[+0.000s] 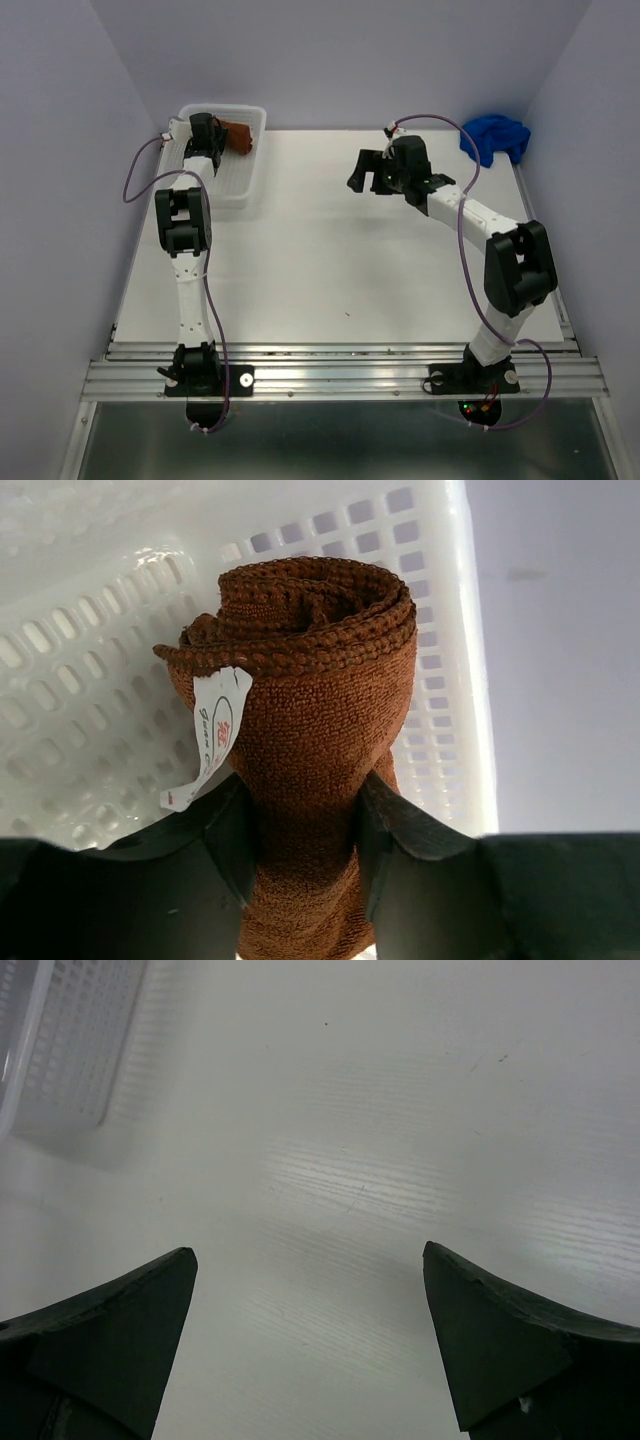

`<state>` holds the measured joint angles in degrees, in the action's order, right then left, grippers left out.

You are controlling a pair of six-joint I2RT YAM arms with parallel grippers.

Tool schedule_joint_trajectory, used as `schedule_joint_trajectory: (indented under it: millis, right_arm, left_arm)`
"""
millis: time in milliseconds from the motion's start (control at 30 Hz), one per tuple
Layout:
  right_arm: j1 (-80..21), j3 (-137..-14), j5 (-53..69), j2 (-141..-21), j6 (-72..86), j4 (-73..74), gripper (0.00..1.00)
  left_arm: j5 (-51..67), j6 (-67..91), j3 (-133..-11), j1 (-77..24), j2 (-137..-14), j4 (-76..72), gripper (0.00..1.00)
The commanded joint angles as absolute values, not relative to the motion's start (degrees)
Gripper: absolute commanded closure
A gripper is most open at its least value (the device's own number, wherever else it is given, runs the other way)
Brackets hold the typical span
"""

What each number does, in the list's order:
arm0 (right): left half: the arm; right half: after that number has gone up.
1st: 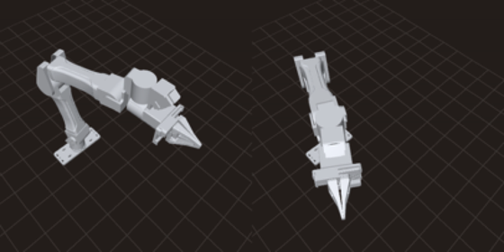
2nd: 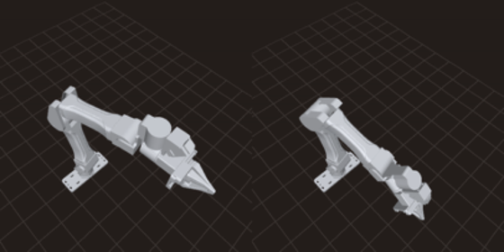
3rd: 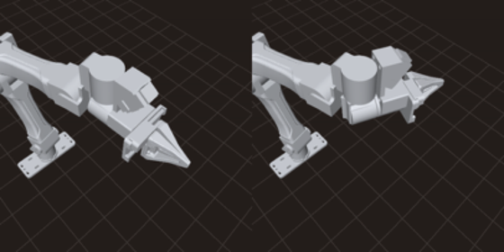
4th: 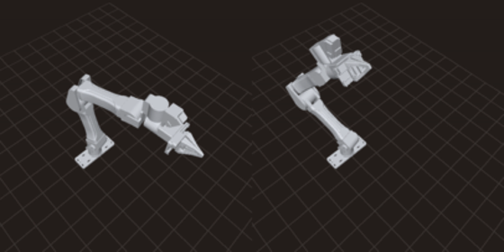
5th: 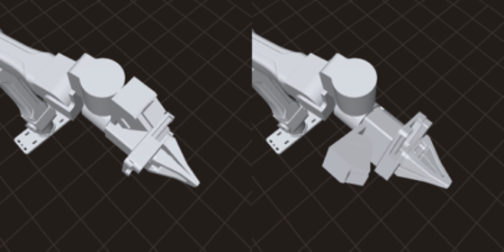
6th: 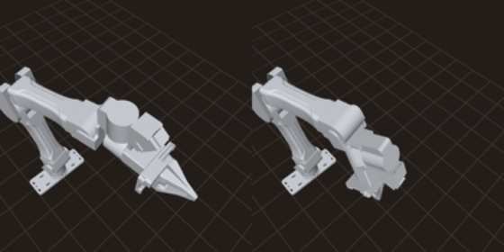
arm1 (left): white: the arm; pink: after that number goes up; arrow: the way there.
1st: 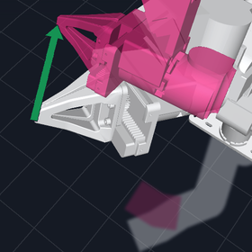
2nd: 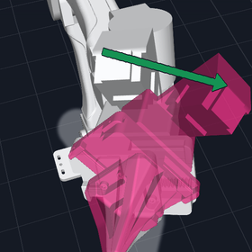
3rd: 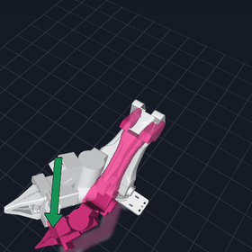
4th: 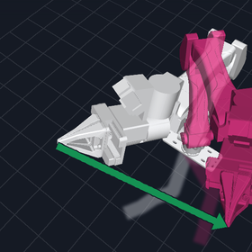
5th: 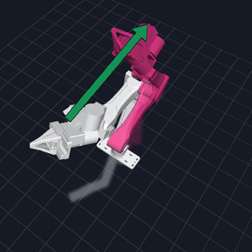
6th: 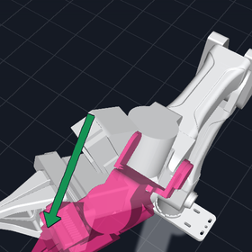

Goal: Roll the towels
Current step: Place the rolled towel into the container

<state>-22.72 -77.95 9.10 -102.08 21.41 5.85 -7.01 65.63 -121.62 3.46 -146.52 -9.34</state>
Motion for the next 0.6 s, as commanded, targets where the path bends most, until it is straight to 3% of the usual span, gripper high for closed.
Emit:
schedule_joint_trajectory:
  millis: [0,233,567]
  right_arm:
    - [-22.24,-80.42,9.67,-102.57,21.62,4.92,0.0]
    - [-21.71,-79.98,9.93,-102.48,21.88,4.92,0.0]
    - [-21.71,-79.37,11.07,-102.04,21.88,4.92,0.0]
  left_arm:
    - [-8.7,63.46,-124.98,3.43,-144.58,-8.0,0.48]
    - [-7.74,62.75,-124.81,3.43,-144.32,-7.12,0.28]
    - [-6.33,61.62,-123.75,3.34,-140.81,-5.8,0.21]
